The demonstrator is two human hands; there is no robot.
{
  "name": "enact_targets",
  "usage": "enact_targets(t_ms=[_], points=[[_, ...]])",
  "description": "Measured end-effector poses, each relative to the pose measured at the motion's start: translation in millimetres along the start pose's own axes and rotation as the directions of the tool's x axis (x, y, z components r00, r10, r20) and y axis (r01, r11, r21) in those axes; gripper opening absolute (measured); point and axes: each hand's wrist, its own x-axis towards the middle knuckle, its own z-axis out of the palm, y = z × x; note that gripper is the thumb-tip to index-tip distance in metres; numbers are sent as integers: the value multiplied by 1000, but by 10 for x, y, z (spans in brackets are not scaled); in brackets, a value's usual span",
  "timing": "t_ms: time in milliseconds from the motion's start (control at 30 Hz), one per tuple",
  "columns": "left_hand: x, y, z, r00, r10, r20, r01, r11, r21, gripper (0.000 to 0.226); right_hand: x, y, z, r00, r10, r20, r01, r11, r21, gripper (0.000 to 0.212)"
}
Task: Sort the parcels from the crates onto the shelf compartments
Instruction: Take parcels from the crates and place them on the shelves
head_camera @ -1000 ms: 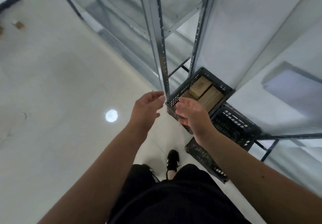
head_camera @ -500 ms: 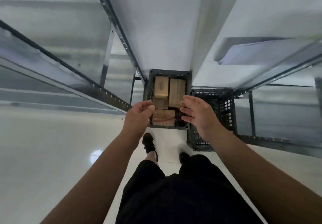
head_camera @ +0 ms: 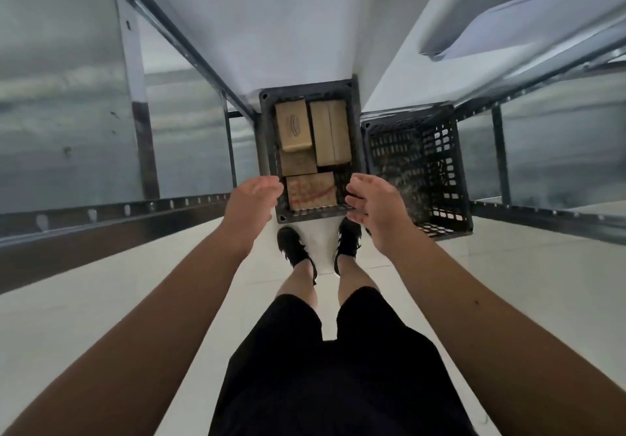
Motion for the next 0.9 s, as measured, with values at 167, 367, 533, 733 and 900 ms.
enact_targets(t_ms=[167,367,533,733,900], points=[[363,-14,196,997,-70,-42,68,997,-41,15,480,-59,0,999,0,40,4,993,-118,8],[1108,-133,540,995,-65,-78,66,998,1,34,1345,-59,78,999,6,42,3,980,-199,19],[1925,-326,745,985,-131,-114,131,991,-12,43,2205,58,296,999,32,29,-24,974,-227,26],[3061,-610,910,988,-105,-115,113,991,67,49,3270,306,585,997,71,18,-66,981,-185,9],[3867,-855,960,987,-74,-139,92,988,121,58,4082,322,667,999,52,16,-49,985,-165,28]])
